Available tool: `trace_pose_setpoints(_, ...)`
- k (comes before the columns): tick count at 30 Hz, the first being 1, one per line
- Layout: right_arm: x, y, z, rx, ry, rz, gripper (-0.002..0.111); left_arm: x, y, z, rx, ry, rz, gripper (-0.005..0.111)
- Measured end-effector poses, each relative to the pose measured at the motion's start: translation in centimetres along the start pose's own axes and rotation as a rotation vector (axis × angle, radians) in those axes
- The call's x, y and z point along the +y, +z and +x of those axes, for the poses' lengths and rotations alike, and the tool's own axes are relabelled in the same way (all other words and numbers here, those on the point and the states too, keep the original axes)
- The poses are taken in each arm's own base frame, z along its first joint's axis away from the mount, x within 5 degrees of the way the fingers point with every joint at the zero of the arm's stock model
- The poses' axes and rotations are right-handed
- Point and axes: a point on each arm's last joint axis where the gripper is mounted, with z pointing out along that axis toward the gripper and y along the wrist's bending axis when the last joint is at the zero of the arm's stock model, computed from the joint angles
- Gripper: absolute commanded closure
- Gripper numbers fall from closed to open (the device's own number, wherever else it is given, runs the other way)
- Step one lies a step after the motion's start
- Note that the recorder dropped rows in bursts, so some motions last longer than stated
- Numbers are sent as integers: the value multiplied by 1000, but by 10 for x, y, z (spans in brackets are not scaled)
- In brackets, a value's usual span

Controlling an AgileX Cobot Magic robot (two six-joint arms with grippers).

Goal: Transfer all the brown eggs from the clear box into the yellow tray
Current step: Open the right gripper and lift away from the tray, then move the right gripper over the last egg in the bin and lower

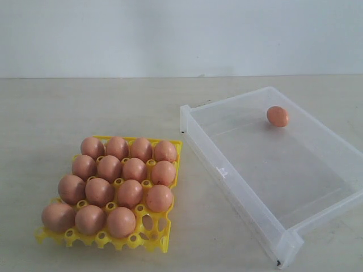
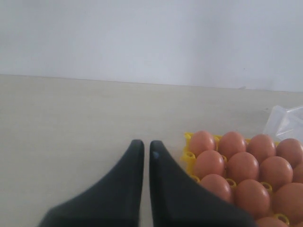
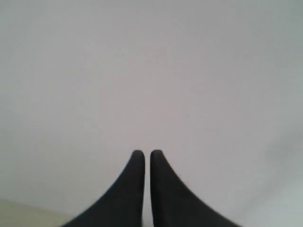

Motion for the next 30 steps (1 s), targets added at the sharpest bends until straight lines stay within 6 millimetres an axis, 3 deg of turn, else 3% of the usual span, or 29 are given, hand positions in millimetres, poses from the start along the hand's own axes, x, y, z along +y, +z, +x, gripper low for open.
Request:
trace_pose_setpoints(4,-9,28,33,297,151,25,108,0,0,0,0,0,0,103)
trace_pose_setpoints(9,15,51,57,421,135,-14,108,0,0,0,0,0,0,103)
trace_pose_setpoints(14,54,79,84,477,-72,-34,108,0,0,0,0,0,0,103)
trace_pose_setpoints(18,62,94,111,559,-187,81,108,0,0,0,0,0,0,103)
trace_pose_setpoints(24,9,84,156,761,390,562,108,0,0,0,0,0,0,103)
trace_pose_setpoints(27,-6,74,158,721,614,566,108,-1,0,0,1,2,16,103)
trace_pose_setpoints(30,-14,74,142,594,903,412,108,-3,0,0,5,9,59,103)
